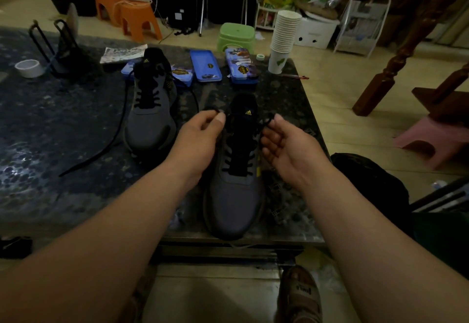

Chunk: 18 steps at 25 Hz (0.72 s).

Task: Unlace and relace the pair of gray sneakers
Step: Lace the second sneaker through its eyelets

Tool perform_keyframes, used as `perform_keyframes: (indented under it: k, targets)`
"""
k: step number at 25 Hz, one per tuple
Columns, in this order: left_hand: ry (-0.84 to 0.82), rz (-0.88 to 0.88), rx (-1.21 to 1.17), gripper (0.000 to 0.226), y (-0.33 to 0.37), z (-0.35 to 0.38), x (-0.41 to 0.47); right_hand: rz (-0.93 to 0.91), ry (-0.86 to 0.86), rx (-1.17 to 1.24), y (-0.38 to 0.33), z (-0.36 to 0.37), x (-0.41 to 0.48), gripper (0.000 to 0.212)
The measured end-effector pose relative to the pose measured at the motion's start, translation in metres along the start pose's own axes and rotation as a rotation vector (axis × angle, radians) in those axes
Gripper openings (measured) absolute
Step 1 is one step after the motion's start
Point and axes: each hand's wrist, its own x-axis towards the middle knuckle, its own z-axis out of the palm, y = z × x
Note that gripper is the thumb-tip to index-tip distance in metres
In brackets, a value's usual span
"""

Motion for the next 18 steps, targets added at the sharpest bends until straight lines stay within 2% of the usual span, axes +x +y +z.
perform_keyframes:
  k: [3, 7, 9, 12, 16, 18]
  targets:
    - [0.077, 0.047, -0.113, 0.007, 0.006, 0.005, 0.006, 0.036, 0.015, 0.052, -0.005, 0.009, 0.006, 0.015]
    - [0.107, 0.054, -0.164, 0.011, 0.010, 0.005, 0.009, -0.038, 0.036, 0.065, -0.002, 0.007, 0.012, 0.005]
    - [0.111, 0.065, -0.181, 0.009, 0.011, 0.005, 0.009, -0.051, 0.033, 0.065, -0.001, 0.004, 0.012, 0.009]
    - [0.108, 0.083, -0.134, 0.010, 0.012, 0.003, 0.007, -0.095, 0.026, 0.045, -0.003, 0.004, 0.010, 0.010]
    - [0.101, 0.118, -0.086, 0.011, 0.015, 0.002, 0.003, -0.298, 0.026, -0.017, -0.006, 0.007, 0.008, 0.009]
    - [0.104, 0.134, -0.039, 0.010, 0.014, 0.001, 0.002, -0.321, -0.001, -0.039, -0.005, 0.009, 0.006, 0.010]
